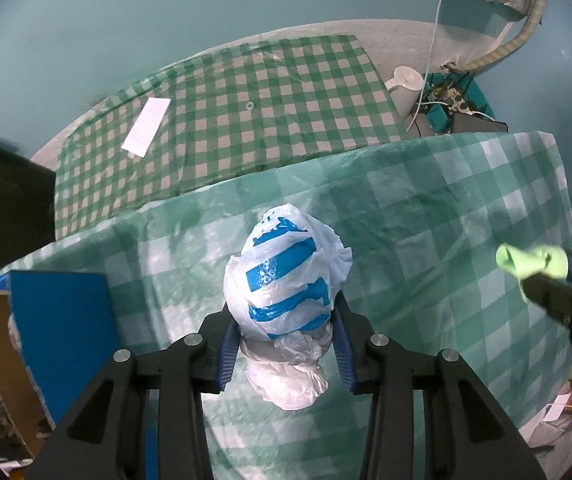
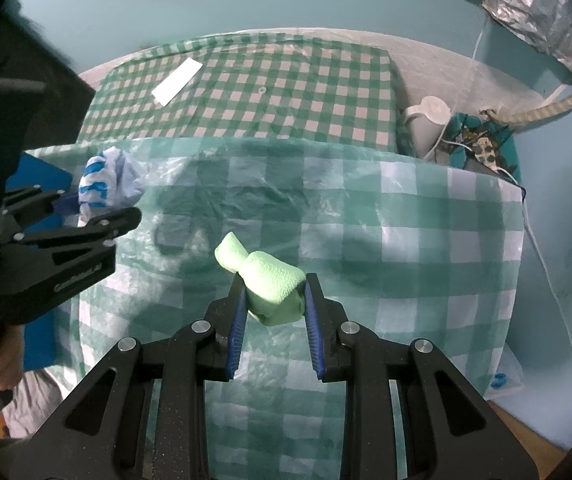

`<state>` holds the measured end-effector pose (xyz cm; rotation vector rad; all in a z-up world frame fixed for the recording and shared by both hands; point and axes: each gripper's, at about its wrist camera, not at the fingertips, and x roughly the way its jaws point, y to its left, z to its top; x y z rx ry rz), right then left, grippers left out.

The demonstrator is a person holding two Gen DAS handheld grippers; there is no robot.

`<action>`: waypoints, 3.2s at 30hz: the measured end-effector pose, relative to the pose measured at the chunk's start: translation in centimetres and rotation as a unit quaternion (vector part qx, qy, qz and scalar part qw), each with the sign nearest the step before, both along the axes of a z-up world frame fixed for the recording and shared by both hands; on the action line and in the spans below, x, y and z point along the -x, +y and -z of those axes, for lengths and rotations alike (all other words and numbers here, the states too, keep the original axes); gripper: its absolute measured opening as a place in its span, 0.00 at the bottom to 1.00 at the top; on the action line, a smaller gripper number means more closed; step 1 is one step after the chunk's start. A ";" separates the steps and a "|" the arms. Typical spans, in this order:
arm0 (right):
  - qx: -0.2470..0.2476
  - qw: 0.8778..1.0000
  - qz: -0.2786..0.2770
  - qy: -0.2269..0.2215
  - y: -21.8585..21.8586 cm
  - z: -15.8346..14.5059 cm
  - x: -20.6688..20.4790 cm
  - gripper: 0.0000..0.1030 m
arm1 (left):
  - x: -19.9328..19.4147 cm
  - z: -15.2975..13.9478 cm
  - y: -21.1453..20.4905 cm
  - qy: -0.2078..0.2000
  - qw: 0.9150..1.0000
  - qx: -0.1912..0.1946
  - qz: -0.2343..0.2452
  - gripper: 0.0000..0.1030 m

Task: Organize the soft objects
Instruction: 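Carry the striped bag and green cloth with both tools over the box, then open both tools to drop the striped bag and green cloth into the box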

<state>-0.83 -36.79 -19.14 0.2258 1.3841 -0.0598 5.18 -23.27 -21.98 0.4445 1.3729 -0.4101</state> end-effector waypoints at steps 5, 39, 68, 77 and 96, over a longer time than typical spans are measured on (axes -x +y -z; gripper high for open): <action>0.006 1.000 -0.009 -0.007 0.8 -1.6 -0.4 0.25 | 1.0 -2.3 1.7 -0.014 1.000 0.003 -0.001 0.40; 0.019 0.990 -0.139 -0.026 13.6 -8.5 -1.6 0.25 | 4.8 -9.8 17.7 -0.050 0.991 0.019 -0.121 0.40; -0.007 0.958 -0.282 -0.045 30.5 -10.5 -5.0 0.25 | 4.5 -10.4 30.7 -0.058 0.969 -0.003 -0.239 0.40; -0.012 0.949 -0.312 -0.041 34.4 -10.0 -5.8 0.25 | 4.4 -9.8 34.4 -0.055 0.961 -0.006 -0.270 0.40; -0.017 0.949 -0.314 -0.025 39.9 -7.9 -7.4 0.25 | 3.4 -7.1 39.2 -0.027 0.956 -0.020 -0.291 0.41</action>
